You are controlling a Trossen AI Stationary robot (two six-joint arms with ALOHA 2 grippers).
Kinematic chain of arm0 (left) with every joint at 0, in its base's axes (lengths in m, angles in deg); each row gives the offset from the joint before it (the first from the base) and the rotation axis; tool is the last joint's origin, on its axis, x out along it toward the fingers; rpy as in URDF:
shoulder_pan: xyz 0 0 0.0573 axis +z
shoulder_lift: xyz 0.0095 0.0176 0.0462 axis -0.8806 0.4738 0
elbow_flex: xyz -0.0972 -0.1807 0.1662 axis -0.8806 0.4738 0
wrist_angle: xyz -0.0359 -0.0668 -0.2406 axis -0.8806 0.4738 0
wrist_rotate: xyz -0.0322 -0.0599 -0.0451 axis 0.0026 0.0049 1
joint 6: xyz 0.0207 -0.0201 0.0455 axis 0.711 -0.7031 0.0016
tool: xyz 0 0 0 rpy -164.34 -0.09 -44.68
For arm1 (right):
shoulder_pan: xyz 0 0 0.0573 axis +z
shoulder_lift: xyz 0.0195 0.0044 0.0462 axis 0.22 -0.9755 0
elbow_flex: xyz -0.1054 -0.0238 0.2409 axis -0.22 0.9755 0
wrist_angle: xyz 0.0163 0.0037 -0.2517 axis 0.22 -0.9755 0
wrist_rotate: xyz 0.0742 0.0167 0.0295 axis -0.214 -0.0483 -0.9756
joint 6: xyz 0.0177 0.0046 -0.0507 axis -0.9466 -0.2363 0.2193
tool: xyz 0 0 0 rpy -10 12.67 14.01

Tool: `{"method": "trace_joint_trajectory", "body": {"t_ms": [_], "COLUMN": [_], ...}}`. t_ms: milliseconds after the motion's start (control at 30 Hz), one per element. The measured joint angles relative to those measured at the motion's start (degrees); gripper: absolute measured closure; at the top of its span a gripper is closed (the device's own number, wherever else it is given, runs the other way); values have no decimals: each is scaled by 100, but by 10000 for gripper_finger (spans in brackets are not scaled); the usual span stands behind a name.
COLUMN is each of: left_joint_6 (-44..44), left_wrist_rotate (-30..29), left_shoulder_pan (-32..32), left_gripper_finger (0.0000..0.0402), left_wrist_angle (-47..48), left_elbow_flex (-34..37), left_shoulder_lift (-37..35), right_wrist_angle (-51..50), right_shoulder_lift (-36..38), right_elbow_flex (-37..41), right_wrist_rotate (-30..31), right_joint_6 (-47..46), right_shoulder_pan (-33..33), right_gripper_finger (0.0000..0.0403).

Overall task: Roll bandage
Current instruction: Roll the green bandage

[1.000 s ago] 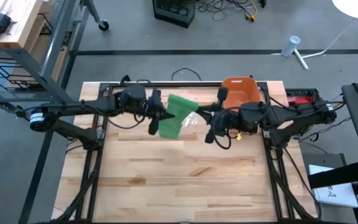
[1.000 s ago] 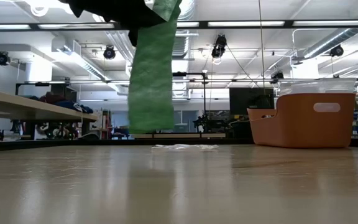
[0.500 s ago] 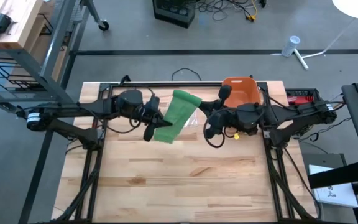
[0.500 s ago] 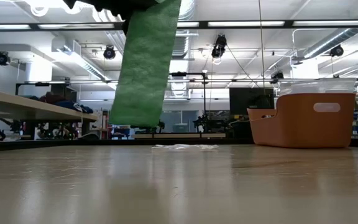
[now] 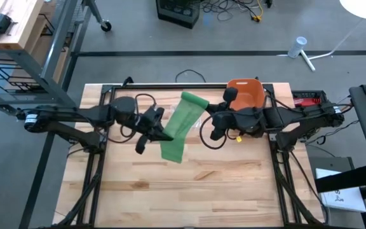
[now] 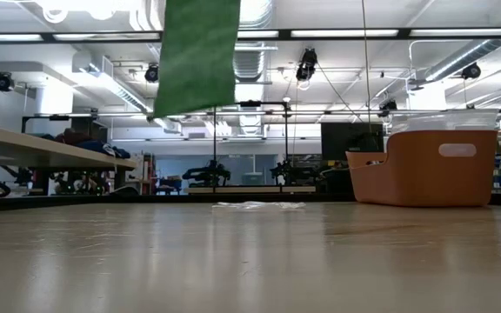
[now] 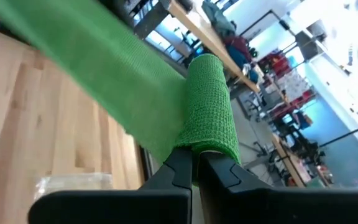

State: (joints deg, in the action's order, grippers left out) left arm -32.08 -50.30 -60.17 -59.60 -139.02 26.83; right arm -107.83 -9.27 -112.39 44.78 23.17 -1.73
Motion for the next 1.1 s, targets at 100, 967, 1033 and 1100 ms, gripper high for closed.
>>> {"method": "trace_joint_trajectory", "body": {"t_ms": [100, 967, 1033, 1100], "left_joint_6": [-126, -617, -449, -258], "left_wrist_rotate": [8, 163, 172, 121], "left_shoulder_pan": [-3, 17, 82, 144], "left_gripper_finger": [401, 402, 402, 402], "left_wrist_angle": [-341, -840, -331, 197], "left_elbow_flex": [0, -1013, -1198, -1455], "left_shoulder_lift": [-133, 30, 15, -4], "right_wrist_angle": [-93, -279, -310, -298], "right_shoulder_lift": [0, -722, -726, -726], "right_elbow_flex": [37, 369, 369, 369], "right_wrist_rotate": [-49, -1388, -1789, -2232], "right_joint_6": [-167, -1469, -1601, -1757], "right_shoulder_pan": [-4, -90, -88, -66], "right_gripper_finger": [403, 403, 403, 403]}}
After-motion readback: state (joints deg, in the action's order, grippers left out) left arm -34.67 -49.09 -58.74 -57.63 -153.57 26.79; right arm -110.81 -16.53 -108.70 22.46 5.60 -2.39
